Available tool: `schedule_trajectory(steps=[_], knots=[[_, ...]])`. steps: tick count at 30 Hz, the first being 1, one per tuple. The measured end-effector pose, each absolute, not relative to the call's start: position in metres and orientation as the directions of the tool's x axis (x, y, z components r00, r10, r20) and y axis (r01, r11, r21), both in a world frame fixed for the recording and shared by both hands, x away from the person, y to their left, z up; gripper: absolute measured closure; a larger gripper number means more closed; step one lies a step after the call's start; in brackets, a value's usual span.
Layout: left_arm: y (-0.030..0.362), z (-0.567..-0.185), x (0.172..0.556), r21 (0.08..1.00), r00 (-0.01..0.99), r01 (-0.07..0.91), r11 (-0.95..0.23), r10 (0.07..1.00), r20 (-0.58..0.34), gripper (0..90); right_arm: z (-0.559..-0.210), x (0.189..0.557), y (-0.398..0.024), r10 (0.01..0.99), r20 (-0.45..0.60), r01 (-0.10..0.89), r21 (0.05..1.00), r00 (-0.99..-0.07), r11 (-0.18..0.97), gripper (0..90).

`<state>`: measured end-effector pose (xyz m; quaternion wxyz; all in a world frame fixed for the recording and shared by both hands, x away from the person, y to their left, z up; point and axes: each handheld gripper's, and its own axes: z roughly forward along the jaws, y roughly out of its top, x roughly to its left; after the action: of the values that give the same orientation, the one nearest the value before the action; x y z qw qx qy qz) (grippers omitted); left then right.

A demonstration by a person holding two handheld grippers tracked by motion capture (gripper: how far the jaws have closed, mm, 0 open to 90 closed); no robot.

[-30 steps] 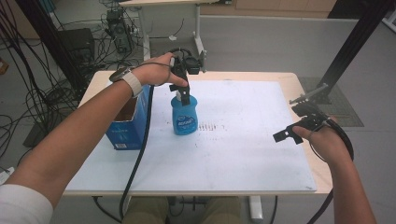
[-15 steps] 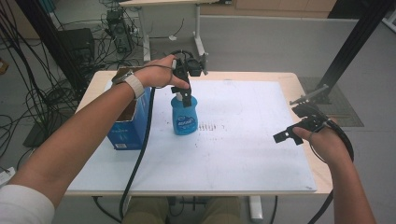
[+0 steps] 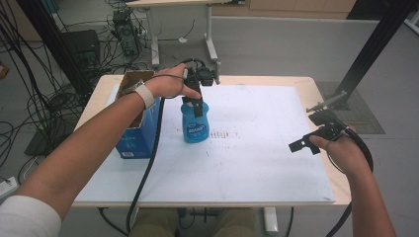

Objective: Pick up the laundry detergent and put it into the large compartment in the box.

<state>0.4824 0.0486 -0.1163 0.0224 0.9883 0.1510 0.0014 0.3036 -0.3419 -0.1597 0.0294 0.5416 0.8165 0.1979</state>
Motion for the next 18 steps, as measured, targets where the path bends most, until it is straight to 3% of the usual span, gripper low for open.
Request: schedule_trajectory(steps=[18], knots=[[0.041,-0.132,0.482,0.024,0.960,0.281,-0.959,0.281,0.008,8.7,-0.164,0.304,-0.343,0.895,0.171,0.874,0.353,-0.412,0.335,7.6]])
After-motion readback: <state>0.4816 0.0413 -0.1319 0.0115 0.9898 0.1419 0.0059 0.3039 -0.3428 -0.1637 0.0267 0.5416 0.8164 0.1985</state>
